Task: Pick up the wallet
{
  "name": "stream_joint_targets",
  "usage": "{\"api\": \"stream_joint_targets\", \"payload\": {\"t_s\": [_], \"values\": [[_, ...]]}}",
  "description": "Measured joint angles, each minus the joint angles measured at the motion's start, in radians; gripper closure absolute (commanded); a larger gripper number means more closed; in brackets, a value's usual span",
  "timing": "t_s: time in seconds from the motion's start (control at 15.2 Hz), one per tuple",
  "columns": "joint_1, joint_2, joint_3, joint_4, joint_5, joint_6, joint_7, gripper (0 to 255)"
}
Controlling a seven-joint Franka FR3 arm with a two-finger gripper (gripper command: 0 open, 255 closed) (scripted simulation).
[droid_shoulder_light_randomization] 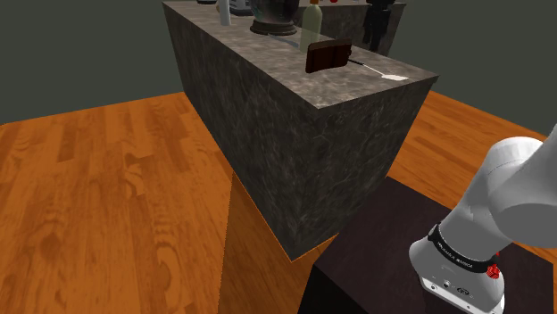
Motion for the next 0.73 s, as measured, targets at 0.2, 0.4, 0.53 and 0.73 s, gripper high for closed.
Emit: {"api": "stream_joint_targets", "payload": {"t_s": [0.2, 0.4, 0.53, 0.73], "values": [[0.004, 0.136, -0.046, 0.124, 0.062, -0.003, -0.189, 0], [-0.021, 0.296, -0.072, 0.286, 0.146, -0.031, -0.377, 0], [-0.052, 0.4, -0.071, 0.403, 0.2, -0.062, -0.49, 0], [-0.131, 0.584, -0.048, 0.644, 0.29, -0.139, -0.645, 0]]}}
